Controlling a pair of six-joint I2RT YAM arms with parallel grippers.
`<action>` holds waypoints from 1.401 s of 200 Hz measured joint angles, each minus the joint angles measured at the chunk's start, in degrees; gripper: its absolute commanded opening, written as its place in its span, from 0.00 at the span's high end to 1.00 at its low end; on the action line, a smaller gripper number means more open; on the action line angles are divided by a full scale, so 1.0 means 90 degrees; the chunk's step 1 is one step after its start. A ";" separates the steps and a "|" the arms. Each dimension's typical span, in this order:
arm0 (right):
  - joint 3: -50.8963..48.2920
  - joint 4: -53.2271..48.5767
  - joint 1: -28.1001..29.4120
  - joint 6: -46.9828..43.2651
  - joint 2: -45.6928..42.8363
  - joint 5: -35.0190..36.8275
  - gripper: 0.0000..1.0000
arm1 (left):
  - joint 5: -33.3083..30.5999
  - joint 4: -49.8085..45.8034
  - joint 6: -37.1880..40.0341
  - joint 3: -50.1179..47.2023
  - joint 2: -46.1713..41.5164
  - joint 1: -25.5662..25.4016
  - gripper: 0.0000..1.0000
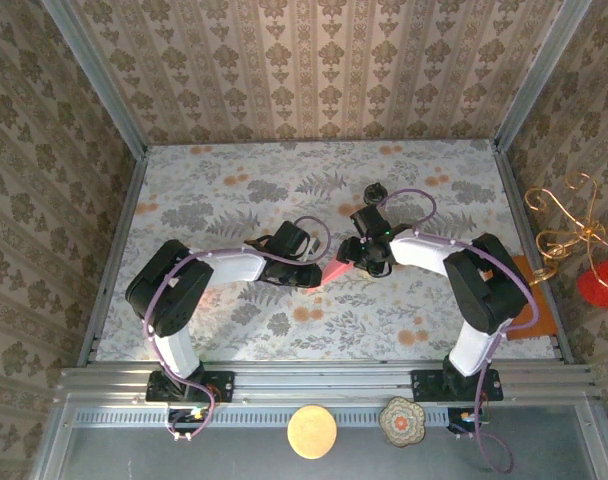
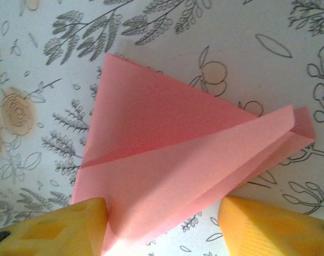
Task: Fold a paper plane with a square sheet of paper (pick it up from the middle)
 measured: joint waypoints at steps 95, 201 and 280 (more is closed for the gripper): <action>-0.0799 0.0607 0.0029 0.0017 -0.1547 -0.0736 0.64 | 0.0005 -0.0068 -0.0002 0.0053 0.0034 0.0005 0.79; -0.0265 0.1324 0.0282 0.0097 -0.0308 -0.1394 0.76 | 0.0024 -0.0068 -0.0002 0.0053 0.0039 0.0012 0.79; -0.0233 0.1071 0.0282 0.0095 -0.0044 -0.0826 0.76 | 0.0024 -0.0070 -0.0002 0.0053 0.0044 0.0032 0.82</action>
